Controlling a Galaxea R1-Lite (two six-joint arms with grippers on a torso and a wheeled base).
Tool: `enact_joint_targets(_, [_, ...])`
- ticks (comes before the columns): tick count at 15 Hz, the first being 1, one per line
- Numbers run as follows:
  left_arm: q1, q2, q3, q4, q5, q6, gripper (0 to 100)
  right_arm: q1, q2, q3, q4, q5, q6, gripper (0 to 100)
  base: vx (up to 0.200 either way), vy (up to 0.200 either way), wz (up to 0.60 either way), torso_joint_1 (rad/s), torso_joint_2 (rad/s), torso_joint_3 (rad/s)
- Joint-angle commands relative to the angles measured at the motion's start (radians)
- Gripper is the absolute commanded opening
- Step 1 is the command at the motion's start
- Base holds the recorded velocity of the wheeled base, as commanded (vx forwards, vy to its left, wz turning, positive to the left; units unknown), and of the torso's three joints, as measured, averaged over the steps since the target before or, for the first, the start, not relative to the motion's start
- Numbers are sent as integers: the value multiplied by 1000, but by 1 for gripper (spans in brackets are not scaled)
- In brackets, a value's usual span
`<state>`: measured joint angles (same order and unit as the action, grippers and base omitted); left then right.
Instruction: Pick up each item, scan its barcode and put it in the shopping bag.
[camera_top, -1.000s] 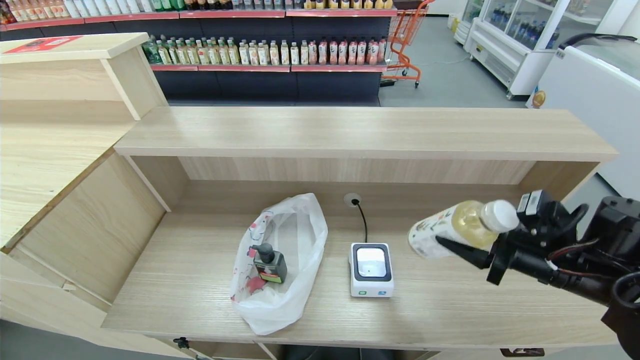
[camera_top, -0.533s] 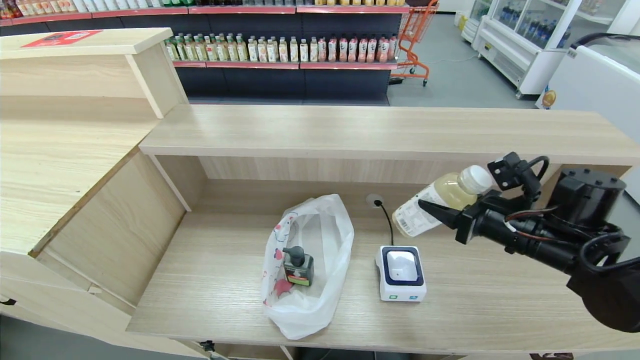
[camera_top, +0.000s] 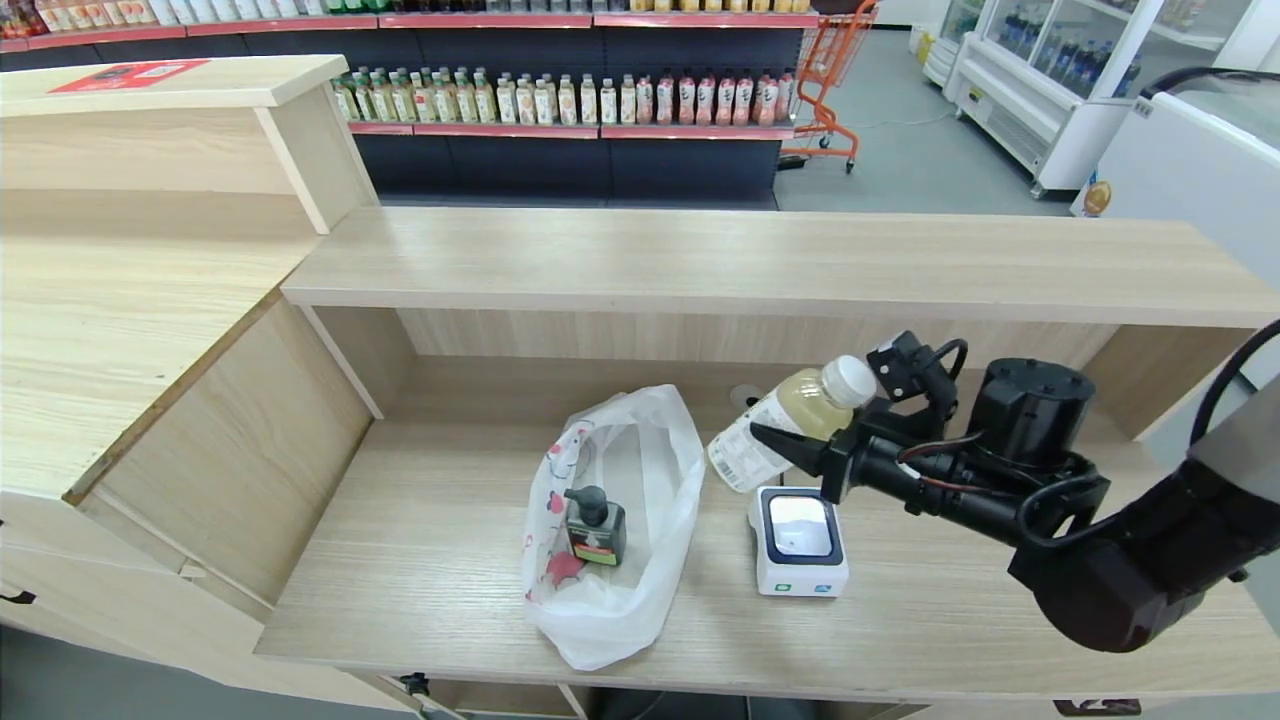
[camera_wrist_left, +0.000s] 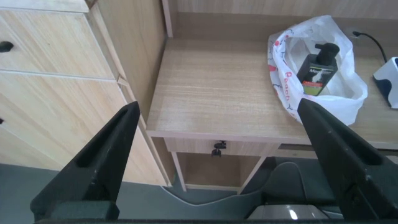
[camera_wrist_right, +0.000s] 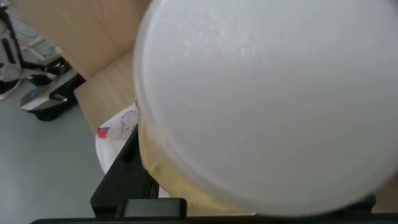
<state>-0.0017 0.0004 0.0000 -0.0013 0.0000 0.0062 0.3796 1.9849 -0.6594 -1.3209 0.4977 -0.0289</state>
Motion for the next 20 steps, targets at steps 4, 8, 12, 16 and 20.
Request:
enact_joint_targets(4, [0,1,0,0,0,0,100,-8,152,-5,-92,160,9,0,0,0,0,0,0,0])
enact_joint_targets(8, [0,0,0,0,0,0,100,-70,223,-22,-81,199,83,0,0,0,0,0,0,0])
enact_joint_targets(12, [0,1,0,0,0,0,100,-64,270,-221,29,170,106,0,0,0,0,0,0,0])
enact_joint_targets(16, [0,0,0,0,0,0,100,-21,344,-407,140,168,99,0,0,0,0,0,0,0])
enact_joint_targets(20, [0,0,0,0,0,0,100,28,425,-574,255,167,34,0,0,0,0,0,0,0])
